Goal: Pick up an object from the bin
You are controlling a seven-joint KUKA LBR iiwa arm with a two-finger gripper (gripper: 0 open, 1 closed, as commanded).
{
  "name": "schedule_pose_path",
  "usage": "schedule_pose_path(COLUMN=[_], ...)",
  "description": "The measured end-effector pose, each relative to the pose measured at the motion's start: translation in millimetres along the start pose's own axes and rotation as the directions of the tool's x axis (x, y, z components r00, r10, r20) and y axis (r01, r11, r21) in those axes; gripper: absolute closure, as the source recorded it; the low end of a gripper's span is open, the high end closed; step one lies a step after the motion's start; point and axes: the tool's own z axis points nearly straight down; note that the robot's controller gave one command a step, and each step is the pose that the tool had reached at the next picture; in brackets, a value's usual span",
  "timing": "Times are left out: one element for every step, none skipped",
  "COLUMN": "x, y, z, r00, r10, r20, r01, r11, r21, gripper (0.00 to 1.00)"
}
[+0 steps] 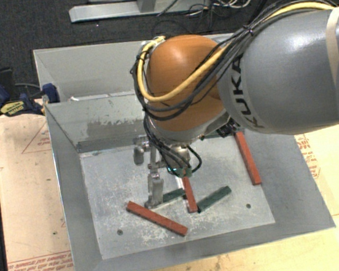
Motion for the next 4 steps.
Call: schedule_pose_path(x=[35.0,31.0,-22.1,-33.7], y=[-54,-52,-29,-102], z=[156,150,78,53], r00=[0.996,0.996,0.993,0.978], r10=[0.084,0.083,-0.120,0.208], r20=[0.000,0.012,0.016,0.012], r01=[-0.084,-0.083,0.120,-0.208], r11=[0.996,0.997,0.993,0.978], r21=[0.001,-0.003,-0.001,-0.001], gripper=[0.00,1.00,1.00,1.00])
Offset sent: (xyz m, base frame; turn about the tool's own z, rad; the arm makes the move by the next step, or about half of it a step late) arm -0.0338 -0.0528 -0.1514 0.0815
